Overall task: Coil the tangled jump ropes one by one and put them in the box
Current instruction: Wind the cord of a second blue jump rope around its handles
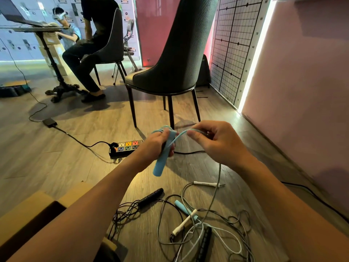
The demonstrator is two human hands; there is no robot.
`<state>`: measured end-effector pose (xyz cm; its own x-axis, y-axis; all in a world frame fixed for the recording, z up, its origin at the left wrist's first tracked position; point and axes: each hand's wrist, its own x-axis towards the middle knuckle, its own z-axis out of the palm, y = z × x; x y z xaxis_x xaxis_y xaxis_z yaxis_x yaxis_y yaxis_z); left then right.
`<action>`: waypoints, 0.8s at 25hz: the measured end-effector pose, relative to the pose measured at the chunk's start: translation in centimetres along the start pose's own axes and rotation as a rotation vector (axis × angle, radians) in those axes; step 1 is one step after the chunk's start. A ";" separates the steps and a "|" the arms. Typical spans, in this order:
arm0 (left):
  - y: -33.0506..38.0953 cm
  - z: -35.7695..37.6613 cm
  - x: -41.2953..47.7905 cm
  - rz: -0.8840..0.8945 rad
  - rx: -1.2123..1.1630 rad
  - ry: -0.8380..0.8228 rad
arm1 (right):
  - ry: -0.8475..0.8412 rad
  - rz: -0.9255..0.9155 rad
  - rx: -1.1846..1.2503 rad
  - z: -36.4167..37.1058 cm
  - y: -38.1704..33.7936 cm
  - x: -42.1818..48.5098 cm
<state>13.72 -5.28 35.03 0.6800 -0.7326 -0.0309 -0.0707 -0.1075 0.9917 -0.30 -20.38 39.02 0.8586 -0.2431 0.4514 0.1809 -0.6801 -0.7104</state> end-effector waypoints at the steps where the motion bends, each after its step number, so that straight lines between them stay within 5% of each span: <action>1: 0.2 0.4 -0.3 -0.026 -0.002 -0.095 | 0.070 0.002 -0.016 -0.1 0.2 0.0; 7: 2.1 2.2 -1.3 -0.063 -0.077 -0.428 | 0.277 0.064 -0.068 -0.3 1.6 -0.1; 11: 2.9 2.5 -1.5 -0.071 -0.549 -0.536 | 0.185 0.207 -0.141 0.7 2.3 0.2; 17: 2.6 0.8 -0.1 0.259 -1.170 -0.073 | -0.446 0.445 -0.144 2.7 2.2 -0.4; 20: 2.1 -1.5 0.8 0.269 -1.252 0.220 | -0.541 0.475 -0.166 2.4 1.8 -0.6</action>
<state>15.23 -5.09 37.31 0.8644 -0.4950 0.0882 0.4217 0.8091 0.4093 0.65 -19.81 36.12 0.9505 -0.1918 -0.2443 -0.3075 -0.6923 -0.6528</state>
